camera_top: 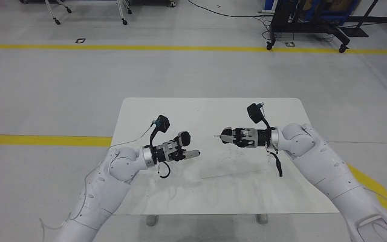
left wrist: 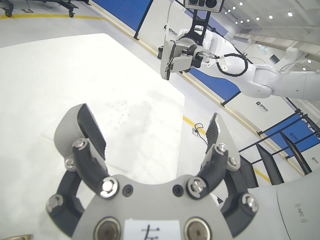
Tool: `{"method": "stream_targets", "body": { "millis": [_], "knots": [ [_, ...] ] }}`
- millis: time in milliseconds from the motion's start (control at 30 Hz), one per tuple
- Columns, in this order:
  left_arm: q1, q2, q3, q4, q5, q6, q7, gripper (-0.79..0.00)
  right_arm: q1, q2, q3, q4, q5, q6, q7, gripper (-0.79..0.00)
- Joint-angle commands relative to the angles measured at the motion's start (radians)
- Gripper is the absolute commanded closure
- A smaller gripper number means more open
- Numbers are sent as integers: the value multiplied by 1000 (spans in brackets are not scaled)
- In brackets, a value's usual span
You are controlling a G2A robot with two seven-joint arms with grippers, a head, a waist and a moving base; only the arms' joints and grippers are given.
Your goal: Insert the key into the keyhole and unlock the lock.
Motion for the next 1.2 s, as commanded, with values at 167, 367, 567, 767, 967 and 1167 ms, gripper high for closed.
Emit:
{"method": "stream_targets", "body": {
  "millis": [167, 367, 567, 767, 967, 1167],
  "knots": [
    [121, 37, -155, -191, 438, 132, 149, -785, 0, 0, 0, 0, 0, 0, 0, 0],
    [361, 78, -346, -468, 836, 388, 137, -785, 0, 0, 0, 0, 0, 0, 0, 0],
    [545, 84, -352, -625, 1040, 543, 71, -785, 0, 0, 0, 0, 0, 0, 0, 0],
    [495, 64, -209, -572, 1095, 642, -22, -785, 0, 0, 0, 0, 0, 0, 0, 0],
    [364, 32, -104, -444, 1074, 788, -88, -785, 0, 0, 0, 0, 0, 0, 0, 0],
    [266, 4, -35, -357, 1048, 878, -121, -634, 0, 0, 0, 0, 0, 0, 0, 0]
  ]
}}
